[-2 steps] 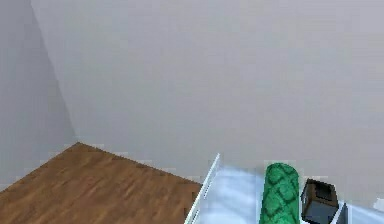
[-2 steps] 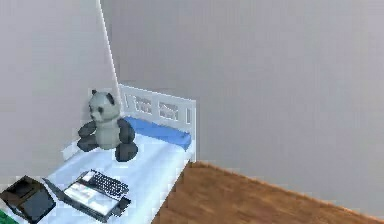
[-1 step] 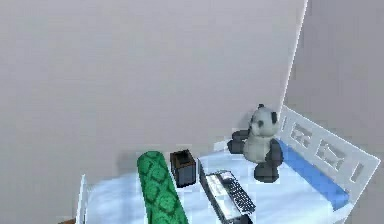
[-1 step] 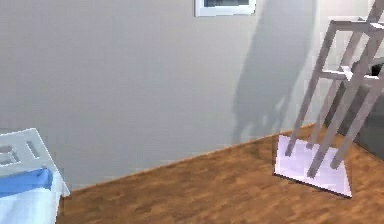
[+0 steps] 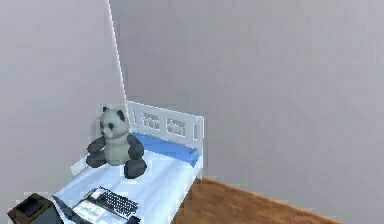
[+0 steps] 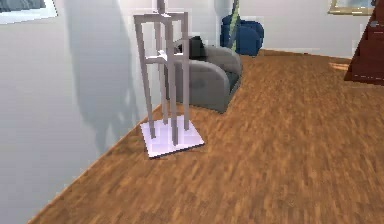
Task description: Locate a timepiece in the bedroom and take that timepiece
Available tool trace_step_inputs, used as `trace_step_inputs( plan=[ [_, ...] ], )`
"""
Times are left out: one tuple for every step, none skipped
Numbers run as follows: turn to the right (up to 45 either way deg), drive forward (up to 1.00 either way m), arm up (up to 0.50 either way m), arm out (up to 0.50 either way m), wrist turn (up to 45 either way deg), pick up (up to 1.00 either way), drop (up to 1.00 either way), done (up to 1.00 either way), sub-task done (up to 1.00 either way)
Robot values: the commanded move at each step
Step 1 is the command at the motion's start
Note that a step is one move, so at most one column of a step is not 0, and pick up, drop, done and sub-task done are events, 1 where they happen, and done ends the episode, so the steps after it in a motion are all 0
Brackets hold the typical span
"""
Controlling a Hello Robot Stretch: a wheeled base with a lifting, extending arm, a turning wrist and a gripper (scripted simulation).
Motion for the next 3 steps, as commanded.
trace_step_inputs(
  plan=[
    [3.0,0.0,0.0,0.0,0.0,0.0,0.0,0.0,0.0],
    [0.0,0.6,0.0,0.0,0.0,0.0,0.0,0.0,0.0],
    [-45.0,0.0,0.0,0.0,0.0,0.0,0.0,0.0,0.0]
  ],
)
